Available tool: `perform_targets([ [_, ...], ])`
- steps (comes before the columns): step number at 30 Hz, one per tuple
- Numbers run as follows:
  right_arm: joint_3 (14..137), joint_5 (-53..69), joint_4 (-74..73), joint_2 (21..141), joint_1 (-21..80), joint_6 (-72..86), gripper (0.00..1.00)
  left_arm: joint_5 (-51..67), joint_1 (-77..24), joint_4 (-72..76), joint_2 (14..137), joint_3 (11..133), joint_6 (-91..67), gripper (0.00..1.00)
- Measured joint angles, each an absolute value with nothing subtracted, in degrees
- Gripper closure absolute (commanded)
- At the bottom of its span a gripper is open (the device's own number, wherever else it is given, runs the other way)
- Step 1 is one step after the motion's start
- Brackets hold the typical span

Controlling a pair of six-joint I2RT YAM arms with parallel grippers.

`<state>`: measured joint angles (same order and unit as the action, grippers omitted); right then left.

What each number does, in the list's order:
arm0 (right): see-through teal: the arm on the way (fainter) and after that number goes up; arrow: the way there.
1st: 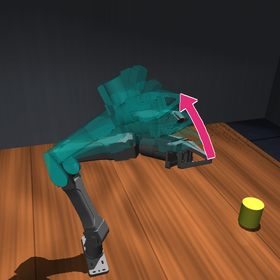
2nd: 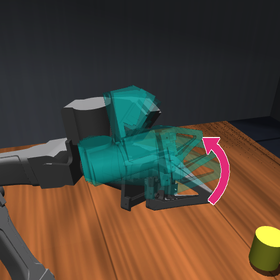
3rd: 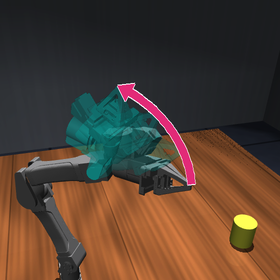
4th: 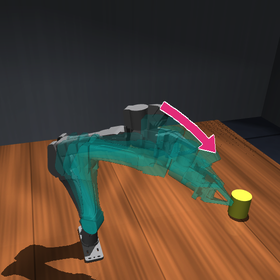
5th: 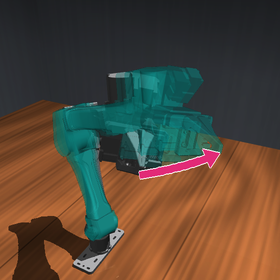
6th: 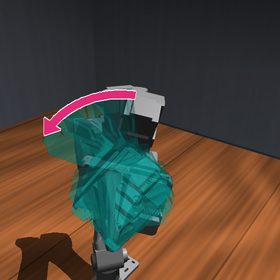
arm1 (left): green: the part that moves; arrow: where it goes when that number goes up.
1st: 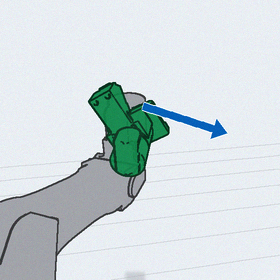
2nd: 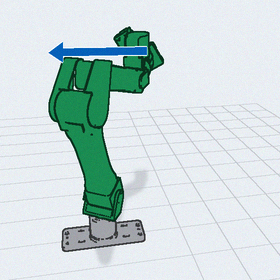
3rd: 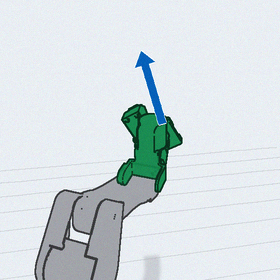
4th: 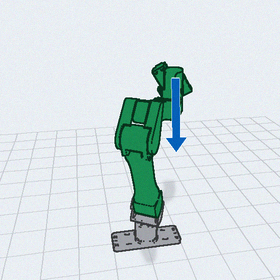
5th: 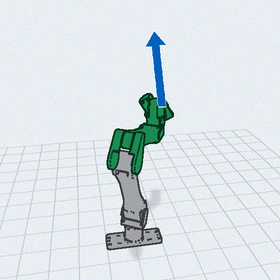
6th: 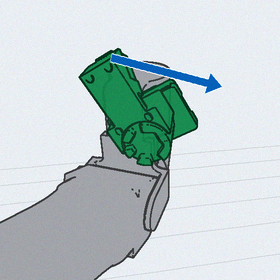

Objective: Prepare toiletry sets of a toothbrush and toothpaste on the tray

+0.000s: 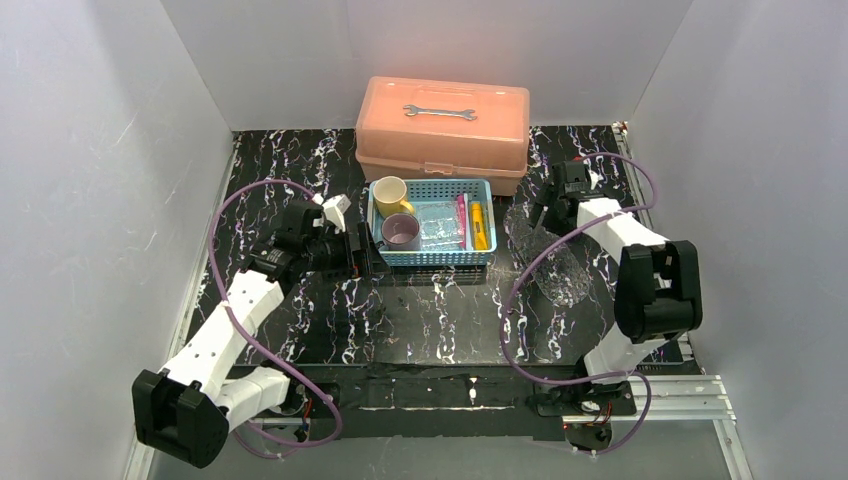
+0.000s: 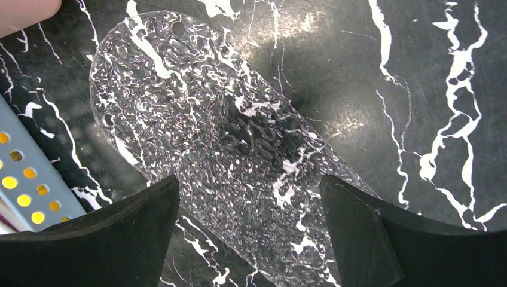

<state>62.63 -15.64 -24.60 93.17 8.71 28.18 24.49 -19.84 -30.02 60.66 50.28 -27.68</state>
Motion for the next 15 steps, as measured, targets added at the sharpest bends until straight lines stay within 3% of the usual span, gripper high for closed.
perform_targets([
  [15,65.4,-16.6,-23.8,100.7,10.1,26.8,0.04,24.5,-19.8,-30.1,60.2,50.3,-27.7,0.07],
])
